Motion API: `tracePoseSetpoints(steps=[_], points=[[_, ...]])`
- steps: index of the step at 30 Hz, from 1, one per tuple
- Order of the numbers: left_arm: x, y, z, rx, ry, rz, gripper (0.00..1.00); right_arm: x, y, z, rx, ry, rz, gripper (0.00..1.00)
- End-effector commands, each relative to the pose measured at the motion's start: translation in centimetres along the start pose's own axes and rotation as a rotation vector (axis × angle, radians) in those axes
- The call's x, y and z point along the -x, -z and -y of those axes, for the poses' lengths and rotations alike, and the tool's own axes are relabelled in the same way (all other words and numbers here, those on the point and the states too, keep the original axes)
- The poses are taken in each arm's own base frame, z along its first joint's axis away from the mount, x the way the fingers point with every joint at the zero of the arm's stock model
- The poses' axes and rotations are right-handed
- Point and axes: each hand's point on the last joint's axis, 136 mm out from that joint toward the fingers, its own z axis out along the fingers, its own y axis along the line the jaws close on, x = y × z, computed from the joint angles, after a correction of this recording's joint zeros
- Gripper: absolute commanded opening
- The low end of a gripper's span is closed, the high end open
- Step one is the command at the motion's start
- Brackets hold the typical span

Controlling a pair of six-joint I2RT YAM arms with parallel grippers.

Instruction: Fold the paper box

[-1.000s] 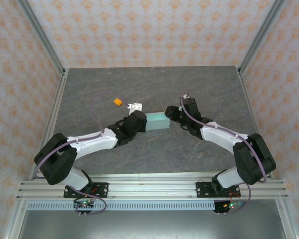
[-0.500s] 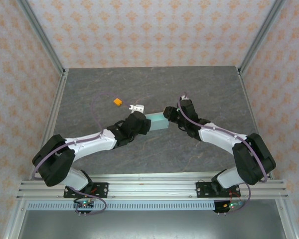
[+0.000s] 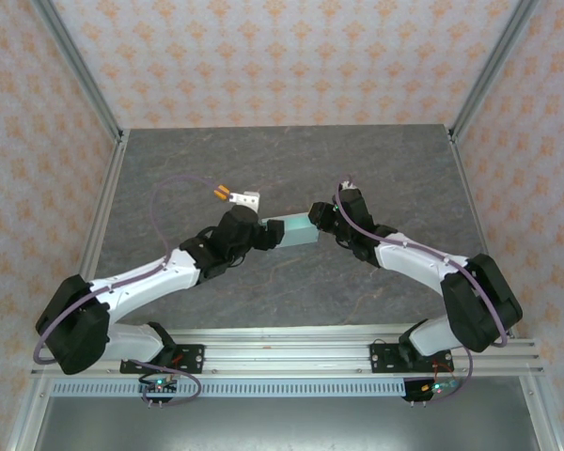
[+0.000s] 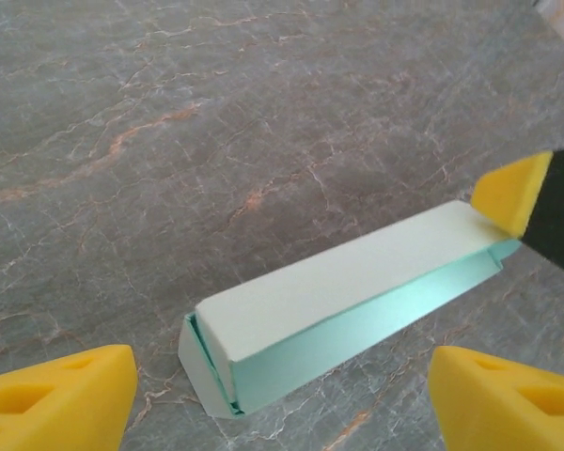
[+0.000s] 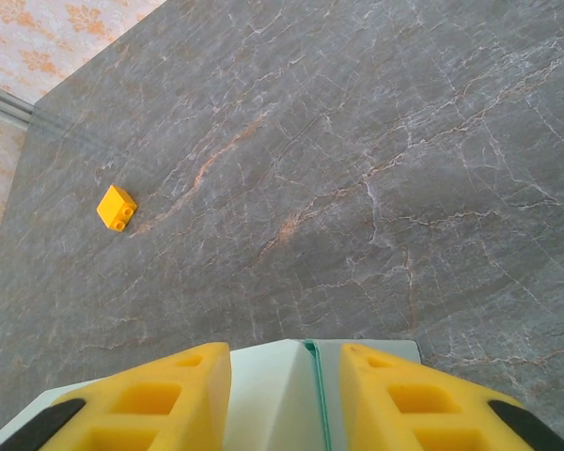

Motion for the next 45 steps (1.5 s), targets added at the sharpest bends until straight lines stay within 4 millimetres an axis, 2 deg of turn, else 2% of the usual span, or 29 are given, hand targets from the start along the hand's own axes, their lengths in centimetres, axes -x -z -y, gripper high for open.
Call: tracePoseSetpoints(steps=[1,6,11,16,24,30,34,40,45], points=[[0.3,0.0,-1.1,-0.008,0.11,-0.023,0.81,-4.7,0.0,4.6,-0.168,0.038,-0.153,0.34],[0.5,-1.4,-2.8,0.003,0.241,-0.057,0.79,-4.7,0.0,4.6,-0.168,0.041,-0.156,0.34],[-0.5,-2.5,-3.4,0.02,0.261,-0.103,0.75,-4.6,0.1,4.5,-0.166,0.041,-0.152,0.34],[-2.1,-3.1,-3.8,0.027,0.276,-0.129,0.63,-4.7,0.1,4.7,-0.171,0.041,-0.154,0.34],[-5.9,-3.6,-5.3,0.063,0.279,-0.201,0.54,-5.3,0.3,5.6,-0.199,0.055,-0.173,0.34],[-10.2,-4.1,-6.3,0.077,0.312,-0.292,0.47,-7.0,0.5,7.2,-0.248,0.085,-0.242,0.35],[-12.2,-4.1,-7.1,0.098,0.319,-0.328,0.43,-8.2,0.5,8.4,-0.277,0.091,-0.284,0.35],[-14.7,-4.1,-8.7,0.152,0.335,-0.35,0.38,-9.5,0.5,10.3,-0.309,0.078,-0.318,0.34],[-14.5,-4.4,-8.4,0.14,0.348,-0.348,0.34,-10.1,0.5,10.8,-0.307,0.061,-0.319,0.34]])
